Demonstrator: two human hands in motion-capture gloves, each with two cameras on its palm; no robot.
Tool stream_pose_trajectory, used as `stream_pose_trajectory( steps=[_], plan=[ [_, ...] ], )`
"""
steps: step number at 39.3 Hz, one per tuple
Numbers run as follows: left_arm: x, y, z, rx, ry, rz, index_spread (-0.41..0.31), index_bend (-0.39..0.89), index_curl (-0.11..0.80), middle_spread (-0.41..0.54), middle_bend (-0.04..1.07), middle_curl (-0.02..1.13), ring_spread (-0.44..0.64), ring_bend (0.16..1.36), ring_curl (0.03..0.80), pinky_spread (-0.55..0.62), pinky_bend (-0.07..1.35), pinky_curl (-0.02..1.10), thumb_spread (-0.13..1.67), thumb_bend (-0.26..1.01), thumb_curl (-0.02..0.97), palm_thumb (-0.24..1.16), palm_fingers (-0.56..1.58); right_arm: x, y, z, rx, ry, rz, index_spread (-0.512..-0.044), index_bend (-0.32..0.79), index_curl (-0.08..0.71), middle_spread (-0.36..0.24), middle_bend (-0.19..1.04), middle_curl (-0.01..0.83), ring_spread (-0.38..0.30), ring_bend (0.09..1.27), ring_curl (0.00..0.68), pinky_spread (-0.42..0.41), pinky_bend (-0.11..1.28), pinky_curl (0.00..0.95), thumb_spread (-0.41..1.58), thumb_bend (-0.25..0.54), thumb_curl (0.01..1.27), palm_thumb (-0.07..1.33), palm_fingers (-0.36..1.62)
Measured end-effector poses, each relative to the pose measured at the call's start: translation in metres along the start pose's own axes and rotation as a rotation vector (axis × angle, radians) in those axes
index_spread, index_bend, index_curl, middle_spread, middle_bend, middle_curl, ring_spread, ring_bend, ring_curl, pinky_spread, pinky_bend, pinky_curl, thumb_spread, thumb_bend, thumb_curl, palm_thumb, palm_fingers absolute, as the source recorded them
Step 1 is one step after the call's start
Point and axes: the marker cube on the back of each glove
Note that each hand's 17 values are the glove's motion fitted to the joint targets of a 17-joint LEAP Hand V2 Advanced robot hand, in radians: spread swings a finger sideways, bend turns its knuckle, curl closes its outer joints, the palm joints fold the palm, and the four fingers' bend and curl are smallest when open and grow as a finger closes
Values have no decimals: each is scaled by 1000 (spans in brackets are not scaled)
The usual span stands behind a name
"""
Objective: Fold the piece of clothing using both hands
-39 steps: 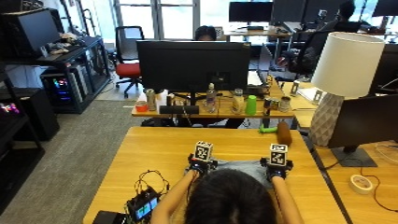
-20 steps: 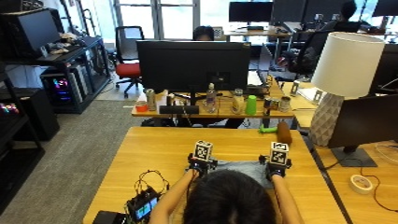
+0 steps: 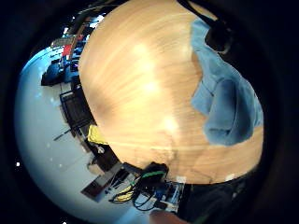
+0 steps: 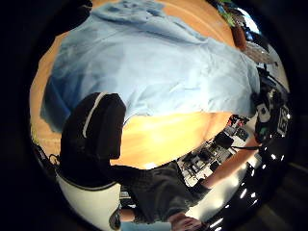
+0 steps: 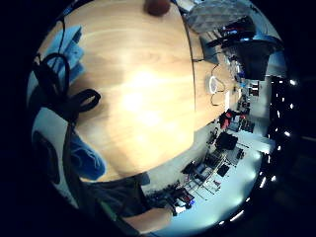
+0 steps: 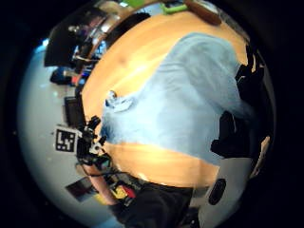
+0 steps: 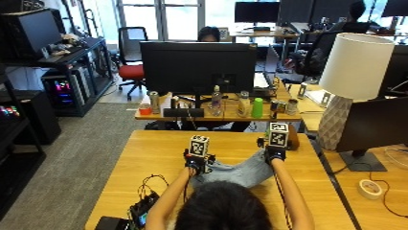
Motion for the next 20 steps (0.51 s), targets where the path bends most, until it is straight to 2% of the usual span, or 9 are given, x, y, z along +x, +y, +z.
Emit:
stream_pose_trajectory(
  steps=[4,7,10,14,17,20],
  plan=[
    [-6,5,-5,40,14,20,-56,168,374,80,148,282,88,559,337,99,403,367,1274,-13,239,336,350,-14,-39,-3,73,28,2,-196,123,261,-126,366,503,-223,720,461,-355,687,399,947,-4,424,1157,1266],
    [-15,8,-12,96,16,6,-56,172,376,80,147,280,86,555,336,99,401,368,1274,-13,239,336,351,-34,-25,-23,140,23,-5,-195,118,264,-127,363,504,-224,716,463,-351,693,403,888,-32,441,1124,1245],
    [-29,17,-24,147,20,-46,-57,171,377,83,147,278,88,553,336,98,399,369,1274,-13,239,336,352,-62,-14,-37,167,-2,-56,-195,112,266,-132,358,504,-229,721,464,-346,699,408,809,-45,461,1086,1238],
    [-57,26,-44,226,21,-140,-57,166,377,85,149,277,89,553,336,98,399,370,1276,-14,236,332,351,-116,18,-52,97,-11,-95,-196,109,268,-141,364,508,-233,726,467,-338,701,413,702,-44,496,1053,1240],
    [-88,15,-60,341,7,-217,-62,181,381,75,150,275,79,550,333,83,402,369,1276,-14,235,331,397,-174,39,-46,-13,-15,-150,-197,100,265,-146,400,519,-232,731,471,-337,699,416,638,-41,518,1031,1251],
    [-110,1,-66,377,-1,-261,-69,188,386,64,147,273,63,548,328,60,403,366,1283,-8,237,341,453,-219,46,-28,-72,-16,-200,-196,98,264,-149,418,525,-232,734,474,-333,692,417,592,-39,538,1013,1246]
  ],
)
